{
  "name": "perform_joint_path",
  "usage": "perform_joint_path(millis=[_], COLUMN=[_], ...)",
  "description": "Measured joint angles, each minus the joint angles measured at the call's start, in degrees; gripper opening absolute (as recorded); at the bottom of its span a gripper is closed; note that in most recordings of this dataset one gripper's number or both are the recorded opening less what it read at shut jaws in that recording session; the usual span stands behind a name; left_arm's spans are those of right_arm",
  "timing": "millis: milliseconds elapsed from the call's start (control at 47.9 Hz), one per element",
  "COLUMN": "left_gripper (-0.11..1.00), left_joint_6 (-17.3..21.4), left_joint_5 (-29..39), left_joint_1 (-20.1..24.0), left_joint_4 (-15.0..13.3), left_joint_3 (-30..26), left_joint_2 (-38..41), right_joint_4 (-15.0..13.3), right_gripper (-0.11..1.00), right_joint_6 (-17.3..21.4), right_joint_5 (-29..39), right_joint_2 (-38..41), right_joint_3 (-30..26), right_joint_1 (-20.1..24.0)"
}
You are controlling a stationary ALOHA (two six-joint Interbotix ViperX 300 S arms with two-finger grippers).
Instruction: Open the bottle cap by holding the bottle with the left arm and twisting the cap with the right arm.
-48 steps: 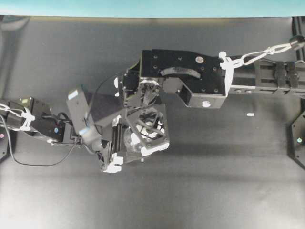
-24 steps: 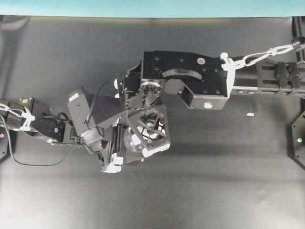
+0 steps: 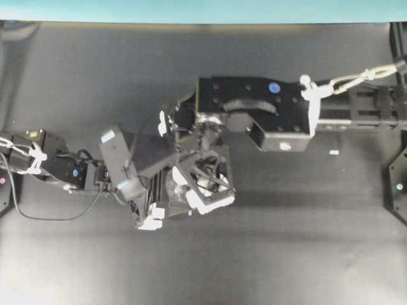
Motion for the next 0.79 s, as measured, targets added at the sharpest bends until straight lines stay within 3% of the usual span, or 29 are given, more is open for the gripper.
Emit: perform_joint_path(millis=[146,292,563,647,793], left_gripper=[0.81,0.81,0.81,0.81,0.81], left_joint_6=[0.0,-0.09,-0.53,-0.44,-0.53], left_joint_5=[0.0,0.44,0.7,0.79,0.79], left_joint_1=[0.0,0.0,-0.09,-0.09,-0.26], left_joint_4=[0.0,0.0,0.0,0.0,0.0], left_joint_3=[0.0,0.0,-0.09,-0.09,-0.09], left_joint_2=[0.0,-0.09,0.0,-0.09,-0.09], right_joint_4=[-1.23,-1.58,-1.67,-1.67,-1.67], right_gripper=[0.8,0.8,0.8,0.8,0.8], right_joint_6=[2.55,10.72,48.34,55.46,64.42], right_joint_5=[-0.26,-0.09,5.36,7.21,7.29], right_joint_2=[-2.02,-4.31,-3.6,-2.55,-1.05], right_joint_3=[0.97,0.88,-6.59,-8.09,-9.58], right_joint_1=[0.09,0.09,-0.18,-0.44,-0.18])
